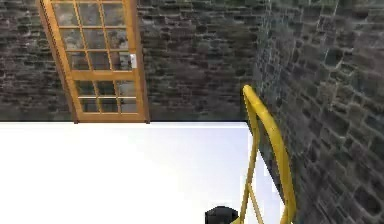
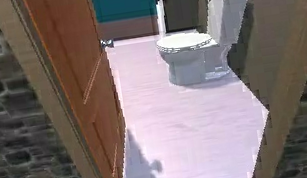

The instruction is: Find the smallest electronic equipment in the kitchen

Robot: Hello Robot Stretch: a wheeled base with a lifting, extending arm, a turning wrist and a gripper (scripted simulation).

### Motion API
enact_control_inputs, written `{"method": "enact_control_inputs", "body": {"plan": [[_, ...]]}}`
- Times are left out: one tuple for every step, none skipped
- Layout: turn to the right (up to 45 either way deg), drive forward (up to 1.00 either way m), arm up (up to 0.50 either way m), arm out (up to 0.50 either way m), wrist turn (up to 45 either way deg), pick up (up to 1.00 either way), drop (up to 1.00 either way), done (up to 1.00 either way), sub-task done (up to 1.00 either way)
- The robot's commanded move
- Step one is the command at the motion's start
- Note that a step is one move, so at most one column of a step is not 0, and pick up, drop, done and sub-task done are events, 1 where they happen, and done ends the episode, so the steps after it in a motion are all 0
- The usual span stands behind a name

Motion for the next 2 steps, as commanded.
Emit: {"method": "enact_control_inputs", "body": {"plan": [[45.0, 0.0, 0.0, 0.0, 0.0, 0.0, 0.0, 0.0, 0.0], [42.0, 0.0, 0.0, 0.0, 0.0, 0.0, 0.0, 0.0, 0.0]]}}
